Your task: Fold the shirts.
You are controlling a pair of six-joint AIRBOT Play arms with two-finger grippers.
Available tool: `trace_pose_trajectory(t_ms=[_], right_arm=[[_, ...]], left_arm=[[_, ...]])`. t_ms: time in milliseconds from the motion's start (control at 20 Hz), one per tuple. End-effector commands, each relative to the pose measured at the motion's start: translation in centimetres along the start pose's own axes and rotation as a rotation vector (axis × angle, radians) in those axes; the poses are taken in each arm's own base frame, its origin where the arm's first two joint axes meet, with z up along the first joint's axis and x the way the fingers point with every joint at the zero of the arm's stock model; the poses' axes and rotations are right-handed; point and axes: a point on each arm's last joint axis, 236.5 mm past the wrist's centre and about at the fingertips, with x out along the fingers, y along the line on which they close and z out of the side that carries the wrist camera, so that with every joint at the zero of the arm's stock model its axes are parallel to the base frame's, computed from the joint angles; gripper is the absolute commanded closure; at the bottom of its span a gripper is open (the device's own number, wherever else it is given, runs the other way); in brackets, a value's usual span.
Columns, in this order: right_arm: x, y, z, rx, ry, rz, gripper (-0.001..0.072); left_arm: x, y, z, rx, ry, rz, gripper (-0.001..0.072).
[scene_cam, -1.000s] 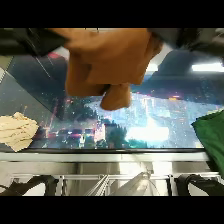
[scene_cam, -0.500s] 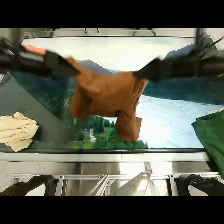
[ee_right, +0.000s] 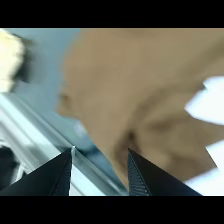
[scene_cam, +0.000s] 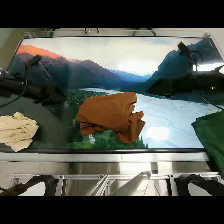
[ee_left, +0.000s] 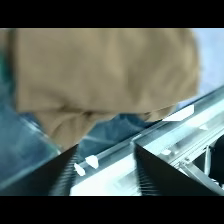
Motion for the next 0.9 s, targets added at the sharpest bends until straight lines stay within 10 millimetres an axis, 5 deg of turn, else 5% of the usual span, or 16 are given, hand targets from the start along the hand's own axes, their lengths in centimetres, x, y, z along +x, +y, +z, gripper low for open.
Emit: trace_pose_trajectory(t_ms=[0, 50, 100, 250, 400, 550, 600, 700, 800, 850], right_arm=[[0.8, -5.7, -5.7, 0.128, 0.129, -0.114, 0.0314], [1.9, -6.9, -7.8, 0.180, 0.161, -0.118, 0.0213], [3.0, -7.9, -9.6, 0.227, 0.177, -0.121, 0.0108], [6.3, -9.3, -13.7, 0.316, 0.189, -0.113, 0.0113], [9.2, -7.7, -14.8, 0.318, 0.206, -0.050, 0.0123], [12.1, -7.5, -16.2, 0.327, 0.256, -0.056, 0.0136], [12.9, -7.4, -16.7, 0.346, 0.272, -0.046, 0.0153], [14.0, -7.2, -16.9, 0.359, 0.278, -0.018, 0.0357], [14.6, -7.1, -16.3, 0.380, 0.253, 0.013, 0.0353], [14.8, -6.8, -15.9, 0.375, 0.238, 0.032, 0.0471]], left_arm=[[2.1, 4.7, -3.2, -0.155, 0.052, -0.002, 0.0087], [3.6, 5.6, -4.5, -0.196, 0.069, -0.001, -0.0013], [5.2, 6.2, -5.7, -0.220, 0.088, 0.002, -0.0003], [9.2, 6.2, -8.0, -0.200, 0.139, -0.007, -0.0002], [12.6, 3.8, -8.4, -0.191, 0.184, -0.089, -0.0002], [15.8, 3.5, -10.0, -0.197, 0.277, -0.095, 0.0015], [16.7, 3.6, -10.9, -0.206, 0.317, -0.095, 0.0130], [17.9, 3.9, -12.0, -0.223, 0.372, -0.095, 0.0391], [18.5, 4.6, -12.2, -0.226, 0.377, -0.089, 0.0538], [18.7, 4.9, -11.9, -0.229, 0.363, -0.081, 0.0668]])
